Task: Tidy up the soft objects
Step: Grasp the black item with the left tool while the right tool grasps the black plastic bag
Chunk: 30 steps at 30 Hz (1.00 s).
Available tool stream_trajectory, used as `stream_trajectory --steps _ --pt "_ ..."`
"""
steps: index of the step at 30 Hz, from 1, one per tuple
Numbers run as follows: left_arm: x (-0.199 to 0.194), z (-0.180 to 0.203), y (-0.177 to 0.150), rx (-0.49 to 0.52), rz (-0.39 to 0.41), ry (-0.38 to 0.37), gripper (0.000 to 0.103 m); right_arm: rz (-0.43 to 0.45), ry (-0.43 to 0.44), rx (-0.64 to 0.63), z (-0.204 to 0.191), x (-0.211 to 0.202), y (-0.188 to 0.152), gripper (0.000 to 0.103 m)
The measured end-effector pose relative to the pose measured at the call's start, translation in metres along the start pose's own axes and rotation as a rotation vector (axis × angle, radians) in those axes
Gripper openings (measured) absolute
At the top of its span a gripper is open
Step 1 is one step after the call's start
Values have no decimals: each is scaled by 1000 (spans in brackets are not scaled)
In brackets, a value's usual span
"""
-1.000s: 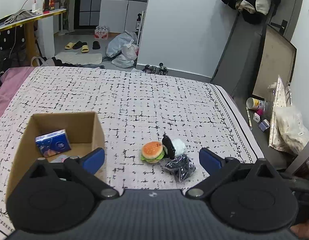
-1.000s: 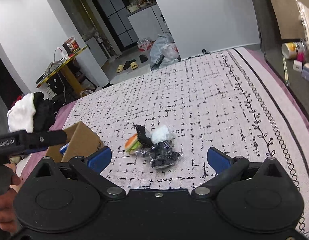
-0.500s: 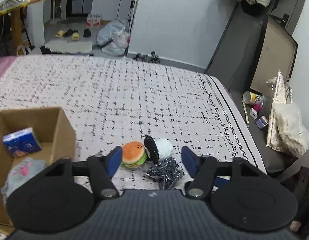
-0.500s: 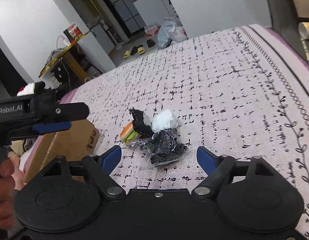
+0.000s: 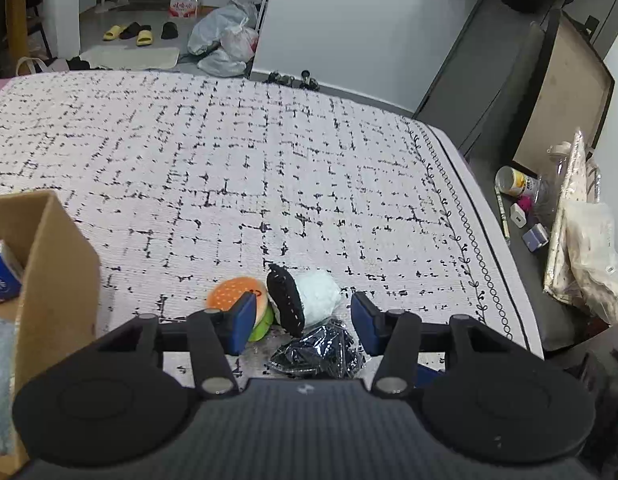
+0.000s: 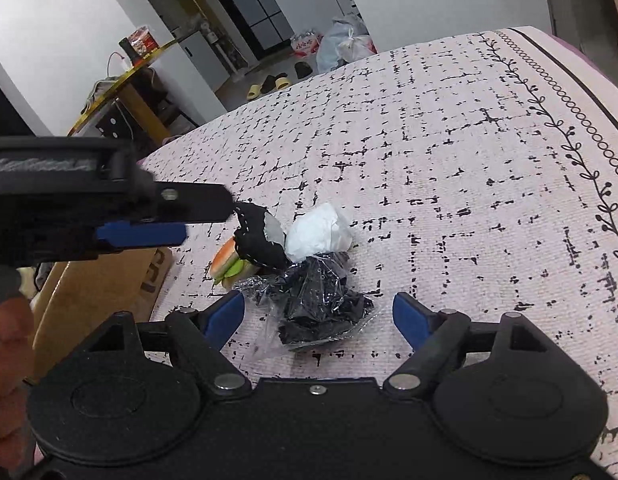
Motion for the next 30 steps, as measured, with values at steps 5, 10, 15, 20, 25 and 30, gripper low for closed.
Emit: stream_trajectory --steps 5,10,15,20,25,30 --pt "20 -6 -2 -34 -46 22 40 20 -15 -62 -6 1 1 97" --pt "28 -9 -2 -44 -65 23 22 4 -36 -132 -12 10 -4 97" --pt "22 -14 -2 -69 -54 12 6 12 -71 -220 -19 16 -5 97" --pt "13 -15 -1 -70 -46 -15 3 -8 -89 -259 -19 22 -8 85" --pt "12 -12 2 -66 -64 -13 4 -28 -103 -260 -17 21 -11 69" --pt "14 -12 5 -88 -89 -2 17 -32 -91 -245 -18 16 -11 46"
Point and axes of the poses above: each gripper's, at about its wrist camera, not at the fingertips, and x roughly the way its jaws point, z to its right, y to its top, the point moved 8 cm from there along x, roughly the way its jaws point
